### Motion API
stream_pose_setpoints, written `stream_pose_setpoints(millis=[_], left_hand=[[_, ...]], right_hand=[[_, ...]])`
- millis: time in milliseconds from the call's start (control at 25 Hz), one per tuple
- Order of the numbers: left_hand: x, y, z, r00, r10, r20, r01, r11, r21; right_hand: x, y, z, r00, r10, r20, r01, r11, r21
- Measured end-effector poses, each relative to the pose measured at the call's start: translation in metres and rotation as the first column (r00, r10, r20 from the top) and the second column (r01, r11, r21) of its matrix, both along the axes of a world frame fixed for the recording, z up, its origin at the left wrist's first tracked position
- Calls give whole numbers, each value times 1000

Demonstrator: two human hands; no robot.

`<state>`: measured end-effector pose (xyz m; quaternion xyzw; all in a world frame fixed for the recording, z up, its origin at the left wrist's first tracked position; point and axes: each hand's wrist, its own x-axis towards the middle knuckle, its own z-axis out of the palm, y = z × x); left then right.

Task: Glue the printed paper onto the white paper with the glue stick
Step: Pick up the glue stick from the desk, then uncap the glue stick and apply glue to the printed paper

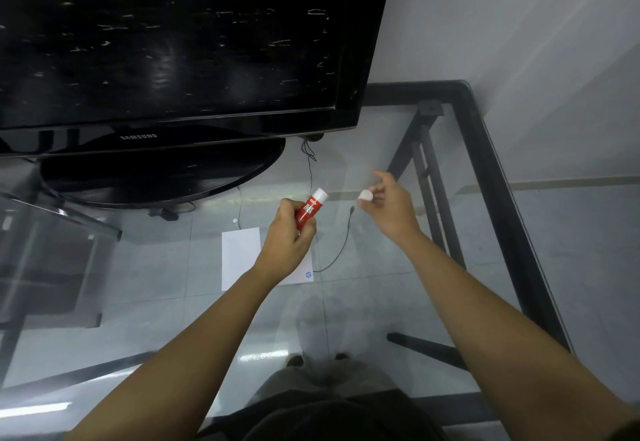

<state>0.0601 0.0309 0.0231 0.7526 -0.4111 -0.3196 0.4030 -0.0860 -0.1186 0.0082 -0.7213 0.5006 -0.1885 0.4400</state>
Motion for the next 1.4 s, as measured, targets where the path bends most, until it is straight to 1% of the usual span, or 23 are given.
stream_pose_setpoints(millis=[80,160,280,400,520,600,640,720,840,880,960,1000,1040,1080,1120,1160,1200,1240,1320,1360,1400], left_hand=[[3,-1,-1,1000,-1,6,1,1000,-8],[6,-2,-2,1000,-9,23,9,1000,5],[10,-3,-2,1000,0,28,-1,1000,17],[10,-6,1,1000,16,6,-17,1000,9],[9,-8,9,1000,7,-4,-7,998,-61],[7,-7,19,999,20,-49,-26,993,-113],[5,-7,24,996,31,-80,-42,990,-135],[1,-7,33,994,28,-102,-47,982,-183],[-8,-6,48,998,-10,-58,-4,972,-235],[-11,-6,52,1000,-27,-15,22,964,-264],[-14,-4,58,995,-52,80,74,945,-319],[-16,-2,59,996,-62,64,80,942,-325],[-17,0,60,996,-71,-46,53,948,-313],[-18,4,65,961,-62,-269,-15,961,-276],[-19,6,69,853,-39,-521,-91,971,-222],[-18,7,72,703,-6,-712,-142,979,-148],[-16,9,72,602,9,-799,-163,980,-112],[-16,11,74,566,1,-824,-161,981,-109],[-16,14,77,612,-51,-790,-151,972,-179],[-17,16,80,696,-73,-714,-130,965,-226],[-17,17,80,824,-88,-559,-93,953,-288]], right_hand=[[2,1,-19,994,50,-99,-52,998,-21],[1,1,-33,984,73,-160,-82,995,-53],[-1,0,-41,977,98,-189,-112,992,-63],[0,-2,-31,975,123,-187,-137,988,-66],[-1,0,-4,995,46,-92,-59,989,-138],[-4,9,18,1000,-19,11,20,984,-179],[-5,16,29,997,-44,69,55,984,-168],[-5,30,49,985,-54,163,66,995,-71],[2,50,75,967,20,253,-50,992,114],[4,55,81,956,21,292,-71,984,161],[7,61,89,934,-16,358,-63,977,206],[7,63,92,922,-48,384,-42,974,223],[6,64,94,910,-83,406,-20,970,244],[5,65,97,897,-111,427,-5,965,263],[4,66,101,889,-122,441,-3,962,272],[2,68,106,890,-113,442,-10,964,265],[1,70,110,897,-93,432,-20,968,249],[1,72,115,903,-77,423,-25,972,232],[1,75,122,902,-87,423,-7,976,217],[1,76,125,900,-105,422,11,976,219],[1,77,127,903,-121,413,29,975,222]])
